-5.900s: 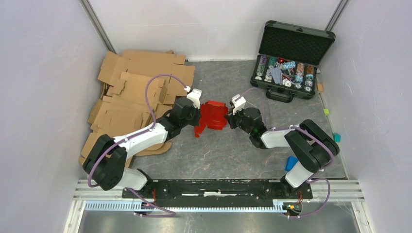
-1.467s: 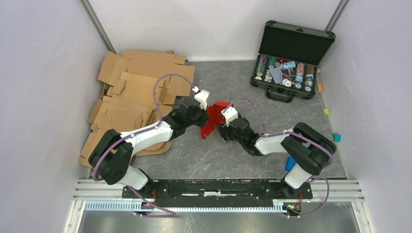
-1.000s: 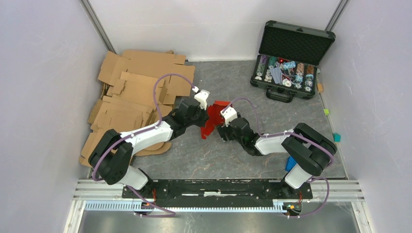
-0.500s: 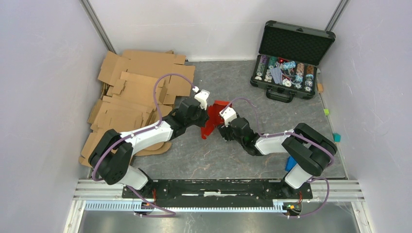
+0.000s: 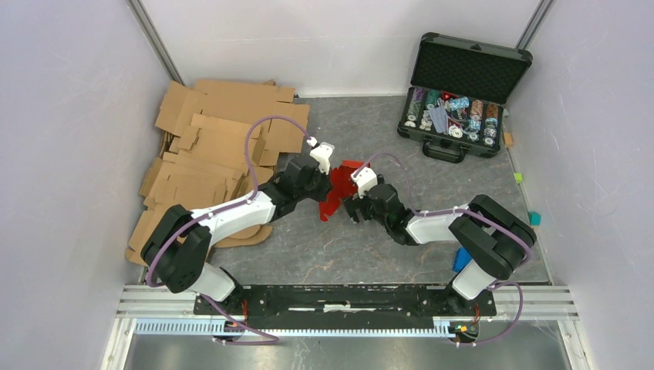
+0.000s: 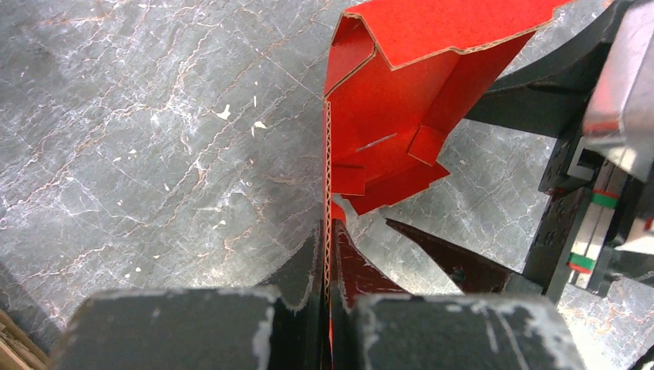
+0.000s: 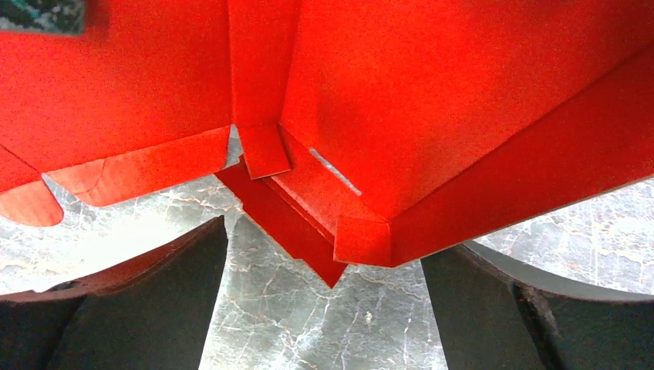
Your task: Fold the paper box
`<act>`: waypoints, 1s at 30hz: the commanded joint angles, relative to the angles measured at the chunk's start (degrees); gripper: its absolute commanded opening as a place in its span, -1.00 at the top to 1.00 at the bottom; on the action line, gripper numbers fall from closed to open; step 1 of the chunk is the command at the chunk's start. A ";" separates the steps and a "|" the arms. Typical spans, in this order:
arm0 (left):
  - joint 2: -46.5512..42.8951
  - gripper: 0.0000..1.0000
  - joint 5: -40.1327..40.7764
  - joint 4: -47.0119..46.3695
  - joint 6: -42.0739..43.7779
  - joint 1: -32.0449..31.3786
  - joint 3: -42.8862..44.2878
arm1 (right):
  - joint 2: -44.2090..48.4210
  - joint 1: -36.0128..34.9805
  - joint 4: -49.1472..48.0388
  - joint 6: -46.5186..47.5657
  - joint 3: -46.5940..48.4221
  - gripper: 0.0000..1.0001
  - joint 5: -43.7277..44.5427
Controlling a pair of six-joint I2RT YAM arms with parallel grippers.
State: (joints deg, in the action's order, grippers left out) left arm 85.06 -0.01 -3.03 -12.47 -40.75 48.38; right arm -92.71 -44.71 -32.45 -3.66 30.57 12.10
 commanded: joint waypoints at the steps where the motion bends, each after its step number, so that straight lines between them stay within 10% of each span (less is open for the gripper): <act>1: 1.09 0.91 1.32 2.68 1.99 -0.78 1.37 | 2.96 1.26 -3.31 -0.66 0.74 -0.96 -0.84; 17: 1.02 0.91 0.38 2.67 2.19 -0.75 1.57 | 2.05 1.40 -3.28 3.19 1.71 -0.74 -6.92; 24: 1.16 0.91 0.27 2.65 2.27 -0.76 1.72 | 1.68 1.43 -3.25 3.20 1.93 -0.96 -9.53; 30: 1.55 0.91 -1.87 2.68 2.14 -0.78 1.96 | 0.90 1.38 -3.05 3.14 2.40 -0.67 -9.56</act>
State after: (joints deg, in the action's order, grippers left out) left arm 85.14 1.04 -2.28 -12.14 -41.01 48.95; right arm -90.98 -43.00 -32.69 -0.75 30.63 5.78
